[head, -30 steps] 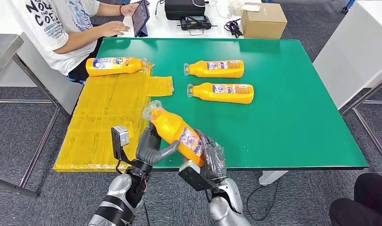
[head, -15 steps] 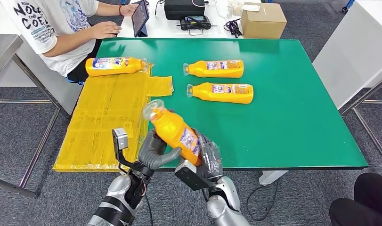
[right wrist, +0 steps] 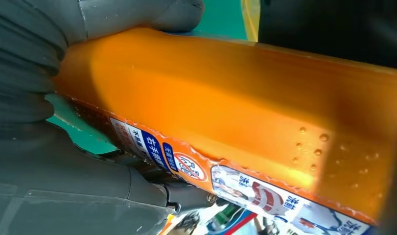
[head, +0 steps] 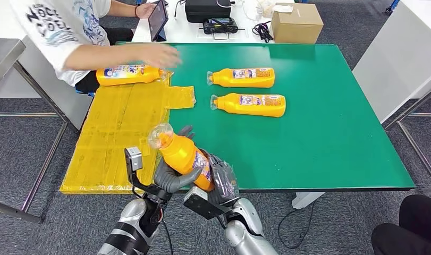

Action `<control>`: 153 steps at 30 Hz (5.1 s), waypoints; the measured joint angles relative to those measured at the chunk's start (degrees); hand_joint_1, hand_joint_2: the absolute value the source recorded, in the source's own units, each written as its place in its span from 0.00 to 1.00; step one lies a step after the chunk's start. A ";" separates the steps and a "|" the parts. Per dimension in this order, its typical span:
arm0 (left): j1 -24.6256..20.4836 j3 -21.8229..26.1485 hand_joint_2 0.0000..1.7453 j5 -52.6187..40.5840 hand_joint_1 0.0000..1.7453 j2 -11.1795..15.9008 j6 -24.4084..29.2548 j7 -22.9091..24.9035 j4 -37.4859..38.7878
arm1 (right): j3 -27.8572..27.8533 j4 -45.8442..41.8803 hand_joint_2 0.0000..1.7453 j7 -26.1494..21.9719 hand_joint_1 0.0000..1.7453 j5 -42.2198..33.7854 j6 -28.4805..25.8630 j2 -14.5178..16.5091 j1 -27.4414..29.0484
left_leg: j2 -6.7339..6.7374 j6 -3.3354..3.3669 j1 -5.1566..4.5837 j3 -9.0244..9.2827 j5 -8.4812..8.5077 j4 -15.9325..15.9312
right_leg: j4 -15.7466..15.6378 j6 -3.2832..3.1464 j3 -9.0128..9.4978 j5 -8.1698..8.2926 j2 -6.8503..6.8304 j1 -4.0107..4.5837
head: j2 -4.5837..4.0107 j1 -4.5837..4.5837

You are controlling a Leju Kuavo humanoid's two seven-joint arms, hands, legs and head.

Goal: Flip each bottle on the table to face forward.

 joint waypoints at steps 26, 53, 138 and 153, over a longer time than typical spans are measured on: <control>2.06 2.59 1.00 4.05 1.00 0.74 -2.45 -1.79 -0.75 | 4.10 3.79 1.00 0.83 1.00 -1.28 2.27 -0.05 -2.61 | 0.03 -0.01 0.01 0.01 0.01 0.00 | 0.00 0.00 -0.02 0.00 0.03 0.00 | 0.00 -0.01; 0.17 5.60 1.00 -10.80 1.00 0.65 24.04 -1.57 -5.65 | 0.98 -10.05 0.00 7.14 0.00 -1.26 -2.23 -1.42 0.58 | 0.04 -0.01 0.01 0.03 0.02 0.01 | 0.01 0.00 -0.01 0.02 0.06 0.00 | 0.00 0.01; -30.68 5.72 1.00 -82.59 1.00 12.49 36.64 17.47 37.11 | 2.17 -27.27 0.00 -1.71 0.00 -11.27 1.74 -2.37 1.67 | 0.03 -0.07 0.02 0.05 0.12 0.01 | 0.14 0.02 0.03 0.06 0.08 0.00 | 0.00 0.03; -29.88 5.75 1.00 -81.28 0.27 13.18 34.13 17.25 38.83 | 2.64 -25.25 0.00 -1.70 0.00 -11.27 1.86 -2.37 1.36 | 0.03 -0.07 0.02 0.06 0.12 0.01 | 0.14 0.01 0.04 0.06 0.08 0.00 | 0.00 0.03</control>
